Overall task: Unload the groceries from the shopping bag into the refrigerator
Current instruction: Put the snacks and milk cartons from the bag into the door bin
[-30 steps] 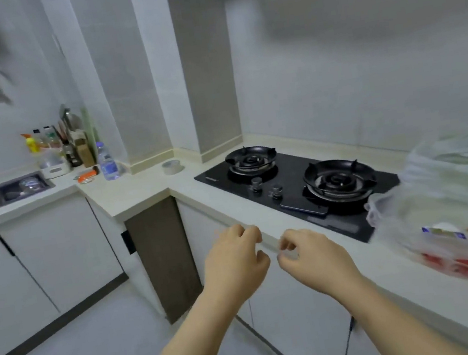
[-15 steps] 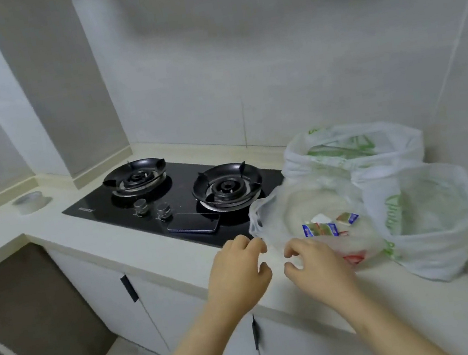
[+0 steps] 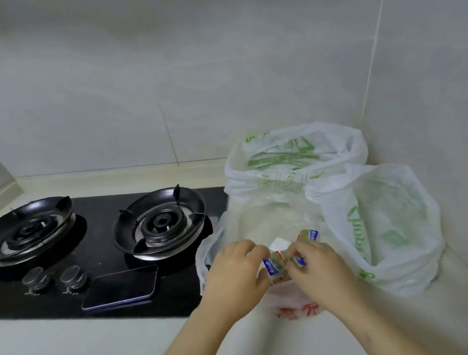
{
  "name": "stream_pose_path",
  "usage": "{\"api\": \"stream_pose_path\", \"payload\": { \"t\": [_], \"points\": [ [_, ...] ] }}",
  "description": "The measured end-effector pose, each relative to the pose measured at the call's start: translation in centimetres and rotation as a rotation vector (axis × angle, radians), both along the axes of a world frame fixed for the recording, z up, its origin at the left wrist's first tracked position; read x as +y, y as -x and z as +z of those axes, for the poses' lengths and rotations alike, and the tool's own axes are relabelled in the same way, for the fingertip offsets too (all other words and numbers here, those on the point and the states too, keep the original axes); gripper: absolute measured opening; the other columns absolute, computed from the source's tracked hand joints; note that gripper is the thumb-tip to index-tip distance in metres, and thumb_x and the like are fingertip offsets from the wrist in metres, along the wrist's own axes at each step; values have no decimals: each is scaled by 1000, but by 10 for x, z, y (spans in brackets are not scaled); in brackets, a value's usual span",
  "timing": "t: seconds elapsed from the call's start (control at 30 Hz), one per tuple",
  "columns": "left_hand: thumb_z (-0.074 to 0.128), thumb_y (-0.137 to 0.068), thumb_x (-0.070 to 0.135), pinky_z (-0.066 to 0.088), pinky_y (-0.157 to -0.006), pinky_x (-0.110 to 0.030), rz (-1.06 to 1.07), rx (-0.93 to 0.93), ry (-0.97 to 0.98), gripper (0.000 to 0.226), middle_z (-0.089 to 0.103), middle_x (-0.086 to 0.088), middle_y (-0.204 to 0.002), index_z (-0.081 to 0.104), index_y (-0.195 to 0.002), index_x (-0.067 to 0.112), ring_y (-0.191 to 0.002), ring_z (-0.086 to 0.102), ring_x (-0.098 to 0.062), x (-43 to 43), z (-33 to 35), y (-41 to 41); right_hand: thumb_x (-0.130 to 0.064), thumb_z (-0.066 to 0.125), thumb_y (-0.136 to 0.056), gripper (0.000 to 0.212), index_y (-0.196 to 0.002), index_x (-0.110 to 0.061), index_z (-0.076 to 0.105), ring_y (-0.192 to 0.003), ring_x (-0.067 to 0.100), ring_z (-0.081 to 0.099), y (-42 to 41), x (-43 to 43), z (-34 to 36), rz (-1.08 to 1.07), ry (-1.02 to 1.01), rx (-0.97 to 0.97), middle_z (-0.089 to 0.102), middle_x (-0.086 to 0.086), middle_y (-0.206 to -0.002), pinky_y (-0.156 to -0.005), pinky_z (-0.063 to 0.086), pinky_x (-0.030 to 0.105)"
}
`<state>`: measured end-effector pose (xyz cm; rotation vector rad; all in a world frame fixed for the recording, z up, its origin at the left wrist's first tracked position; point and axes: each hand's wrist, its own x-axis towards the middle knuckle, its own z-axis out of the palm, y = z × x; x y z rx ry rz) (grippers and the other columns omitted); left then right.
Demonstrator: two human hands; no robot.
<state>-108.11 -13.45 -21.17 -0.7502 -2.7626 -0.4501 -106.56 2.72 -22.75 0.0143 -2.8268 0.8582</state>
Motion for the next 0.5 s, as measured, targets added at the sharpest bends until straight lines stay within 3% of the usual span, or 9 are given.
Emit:
{"api": "stream_pose_path", "payload": {
  "t": [0.1,0.17,0.3,0.5],
  "points": [
    [49,-88,20,37,-81,-25,-46,-102,22,30,58,1,-114,60,-117,19,-103,54,-20,2,-4,31,-18,52,-85,10,-91,-15,60,-84,21,54,24,0,-5,-39,-17,-36,58,1,-91,-73,45,32],
    [47,-92,23,35,-88,-23,-72,-133,54,35,51,3,-125,53,-126,22,-113,47,-18,3,-13,48,-18,51,-87,11,-93,-14,60,-83,20,54,34,0,-9,-59,-40,-90,56,0,-93,-73,45,31],
    [48,-91,27,39,-95,-31,-96,-251,130,39,48,2,-129,49,-129,23,-117,44,-20,13,-25,70,-16,48,-89,10,-93,-19,57,-83,17,49,40,1,-18,-69,-85,-209,48,-3,-88,-71,41,27],
    [53,-89,36,41,-94,-34,-102,-399,295,44,47,-4,-125,46,-128,17,-116,43,-24,30,-42,88,-15,51,-90,27,-117,-16,56,-105,22,54,45,6,-26,-73,-173,-356,56,5,-114,-86,45,29]
  ]
}}
